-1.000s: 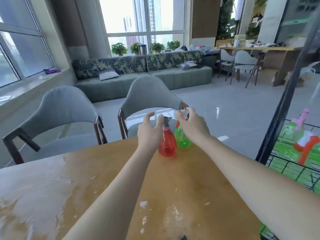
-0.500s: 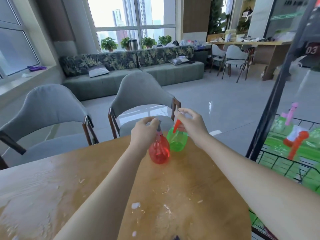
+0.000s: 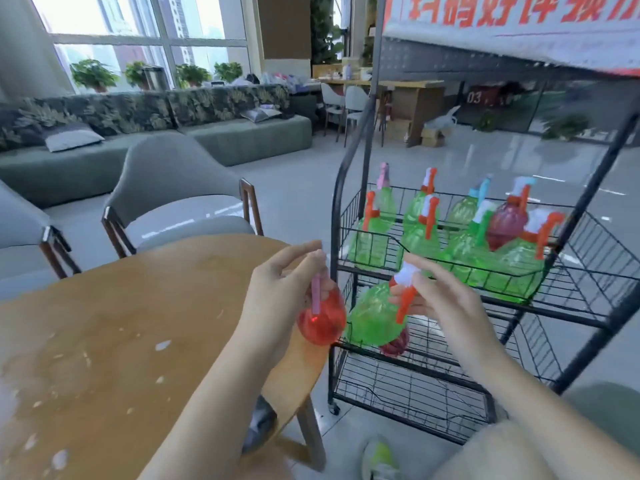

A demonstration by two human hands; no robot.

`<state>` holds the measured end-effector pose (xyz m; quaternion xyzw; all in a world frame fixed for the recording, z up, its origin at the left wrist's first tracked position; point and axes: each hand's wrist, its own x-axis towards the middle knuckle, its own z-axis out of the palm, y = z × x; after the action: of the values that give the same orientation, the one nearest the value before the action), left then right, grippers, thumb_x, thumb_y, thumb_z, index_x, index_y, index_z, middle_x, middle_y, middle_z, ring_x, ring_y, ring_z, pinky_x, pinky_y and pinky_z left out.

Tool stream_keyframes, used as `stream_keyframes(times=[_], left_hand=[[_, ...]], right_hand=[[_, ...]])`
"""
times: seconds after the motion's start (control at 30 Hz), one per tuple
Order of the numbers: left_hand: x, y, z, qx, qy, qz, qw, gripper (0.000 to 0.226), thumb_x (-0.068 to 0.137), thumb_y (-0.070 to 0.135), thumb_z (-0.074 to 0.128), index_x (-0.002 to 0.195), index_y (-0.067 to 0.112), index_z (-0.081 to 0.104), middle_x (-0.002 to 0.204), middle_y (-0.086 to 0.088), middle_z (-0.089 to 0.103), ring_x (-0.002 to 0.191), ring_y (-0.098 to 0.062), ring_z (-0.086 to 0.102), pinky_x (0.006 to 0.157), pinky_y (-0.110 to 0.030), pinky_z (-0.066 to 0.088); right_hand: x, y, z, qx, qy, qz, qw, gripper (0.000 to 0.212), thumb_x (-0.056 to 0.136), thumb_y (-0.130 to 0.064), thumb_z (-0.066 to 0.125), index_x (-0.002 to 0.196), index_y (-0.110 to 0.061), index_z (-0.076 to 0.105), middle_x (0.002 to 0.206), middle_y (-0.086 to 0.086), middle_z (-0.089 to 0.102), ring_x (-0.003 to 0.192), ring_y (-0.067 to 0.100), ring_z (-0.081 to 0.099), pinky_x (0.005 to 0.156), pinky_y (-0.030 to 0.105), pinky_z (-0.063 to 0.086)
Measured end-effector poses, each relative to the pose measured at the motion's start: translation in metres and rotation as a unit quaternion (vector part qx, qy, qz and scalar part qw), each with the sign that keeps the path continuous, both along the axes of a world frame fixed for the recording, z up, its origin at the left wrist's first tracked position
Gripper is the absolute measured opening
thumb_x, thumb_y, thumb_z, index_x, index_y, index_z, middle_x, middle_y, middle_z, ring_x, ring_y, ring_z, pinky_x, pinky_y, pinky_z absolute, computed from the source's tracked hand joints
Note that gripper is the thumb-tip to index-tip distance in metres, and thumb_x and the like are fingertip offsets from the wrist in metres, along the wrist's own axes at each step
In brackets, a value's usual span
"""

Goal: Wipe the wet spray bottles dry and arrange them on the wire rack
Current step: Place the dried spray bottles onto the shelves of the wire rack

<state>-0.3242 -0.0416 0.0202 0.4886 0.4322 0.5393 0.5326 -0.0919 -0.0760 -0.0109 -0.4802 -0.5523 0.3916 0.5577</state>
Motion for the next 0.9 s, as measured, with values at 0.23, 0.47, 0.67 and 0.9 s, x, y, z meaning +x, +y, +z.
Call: stream_keyframes(times=[0.23, 0.47, 0.67, 0.9], left_hand=[[0.114, -0.025, -0.067, -0.046, -0.085, -0.095, 0.991, 0.023, 0.112, 0.015, 0.054, 0.125, 0.019, 0.073, 0.111, -0.022, 0.079, 0.099, -0.032, 0.076, 0.088, -0.042, 0.061], [0.189, -0.007, -0.142, -0.006, -0.016, -0.129, 0.991, 0.022, 0.107, 0.014, 0.065, 0.124, 0.024, 0.076, 0.097, -0.008, 0.08, 0.102, -0.015, 0.076, 0.102, -0.04, 0.057], [0.207, 0.019, -0.181, 0.011, 0.044, -0.139, 0.989, 0.037, 0.097, 0.031, 0.062, 0.132, 0.02, 0.068, 0.107, 0.007, 0.082, 0.09, 0.0, 0.07, 0.084, -0.016, 0.052], [0.231, 0.062, -0.214, -0.052, 0.053, -0.139, 0.988, 0.03, 0.107, 0.023, 0.066, 0.137, 0.021, 0.068, 0.1, 0.002, 0.082, 0.087, -0.002, 0.073, 0.082, -0.018, 0.056]], right_hand=[[0.121, -0.063, -0.067, -0.029, -0.019, -0.104, 0.994, 0.083, 0.073, -0.086, 0.064, 0.143, -0.043, 0.057, 0.127, -0.001, 0.073, 0.126, 0.02, 0.064, 0.112, 0.05, 0.047], [0.173, -0.051, -0.119, -0.076, -0.107, -0.12, 0.984, 0.043, 0.103, -0.043, 0.051, 0.146, -0.043, 0.053, 0.147, -0.019, 0.057, 0.13, -0.004, 0.056, 0.117, 0.034, 0.039], [0.19, -0.029, -0.153, -0.102, -0.137, -0.094, 0.981, 0.045, 0.1, -0.035, 0.054, 0.145, -0.033, 0.054, 0.144, -0.019, 0.059, 0.126, -0.003, 0.06, 0.107, 0.016, 0.046], [0.197, 0.016, -0.176, -0.168, -0.132, -0.108, 0.971, 0.046, 0.105, -0.041, 0.049, 0.151, -0.041, 0.046, 0.133, -0.025, 0.062, 0.116, -0.018, 0.057, 0.108, 0.015, 0.041]])
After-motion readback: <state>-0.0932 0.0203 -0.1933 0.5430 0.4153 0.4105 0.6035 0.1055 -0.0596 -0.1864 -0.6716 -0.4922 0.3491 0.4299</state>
